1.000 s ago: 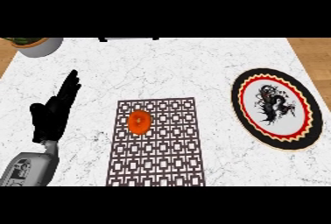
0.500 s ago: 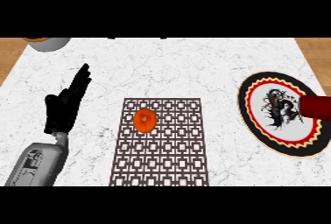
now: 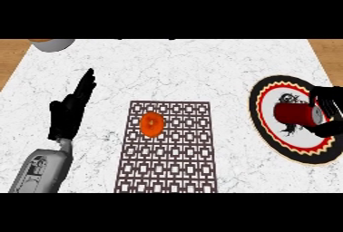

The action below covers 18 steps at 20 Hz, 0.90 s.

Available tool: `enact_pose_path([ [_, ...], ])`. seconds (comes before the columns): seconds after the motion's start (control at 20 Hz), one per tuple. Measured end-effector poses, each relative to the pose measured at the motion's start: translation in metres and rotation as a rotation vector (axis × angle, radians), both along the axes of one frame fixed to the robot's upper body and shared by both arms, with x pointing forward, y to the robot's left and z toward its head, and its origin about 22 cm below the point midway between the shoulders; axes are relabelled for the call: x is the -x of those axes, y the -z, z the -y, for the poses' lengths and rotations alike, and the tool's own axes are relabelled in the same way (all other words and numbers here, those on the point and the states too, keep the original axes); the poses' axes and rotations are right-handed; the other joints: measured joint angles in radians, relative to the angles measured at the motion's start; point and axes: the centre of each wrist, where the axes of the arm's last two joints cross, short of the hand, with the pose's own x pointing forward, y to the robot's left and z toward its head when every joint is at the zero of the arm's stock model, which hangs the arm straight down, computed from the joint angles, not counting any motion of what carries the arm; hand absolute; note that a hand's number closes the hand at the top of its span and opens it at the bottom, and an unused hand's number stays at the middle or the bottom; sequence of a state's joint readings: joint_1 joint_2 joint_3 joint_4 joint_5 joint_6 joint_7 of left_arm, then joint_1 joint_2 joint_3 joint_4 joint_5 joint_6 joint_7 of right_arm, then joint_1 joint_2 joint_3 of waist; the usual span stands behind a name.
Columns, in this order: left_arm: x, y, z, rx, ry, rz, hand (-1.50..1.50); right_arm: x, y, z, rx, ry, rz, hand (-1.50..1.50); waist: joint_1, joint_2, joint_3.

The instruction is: Pick the can from the placemat and place it in the plate

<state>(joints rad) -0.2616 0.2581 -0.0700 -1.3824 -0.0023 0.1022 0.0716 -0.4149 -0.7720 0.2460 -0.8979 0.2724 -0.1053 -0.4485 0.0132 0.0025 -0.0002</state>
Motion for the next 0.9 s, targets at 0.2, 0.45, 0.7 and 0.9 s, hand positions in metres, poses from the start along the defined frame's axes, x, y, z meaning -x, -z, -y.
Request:
enact_pose_path([
  [0.2, -0.005, -0.007, 0.004, 0.003, 0.005, 0.002, 0.00, -0.015, 0.020, -0.014, -0.052, 0.028, -0.079, -1.50, 0.004, -0.002, -0.004],
  [0.45, -0.005, -0.006, 0.003, 0.001, 0.004, 0.006, 0.00, -0.026, 0.036, -0.027, -0.129, 0.026, -0.096, -1.50, 0.003, -0.010, -0.015],
  [0.7, 0.000, -0.006, 0.005, 0.008, 0.008, 0.005, 0.00, -0.029, 0.040, -0.030, -0.327, 0.008, -0.073, -1.50, 0.001, -0.012, -0.013],
  [0.9, 0.002, -0.005, 0.002, 0.003, -0.004, 0.007, 0.00, -0.025, 0.035, -0.009, -0.510, 0.060, -0.033, -1.50, -0.005, -0.005, -0.004],
])
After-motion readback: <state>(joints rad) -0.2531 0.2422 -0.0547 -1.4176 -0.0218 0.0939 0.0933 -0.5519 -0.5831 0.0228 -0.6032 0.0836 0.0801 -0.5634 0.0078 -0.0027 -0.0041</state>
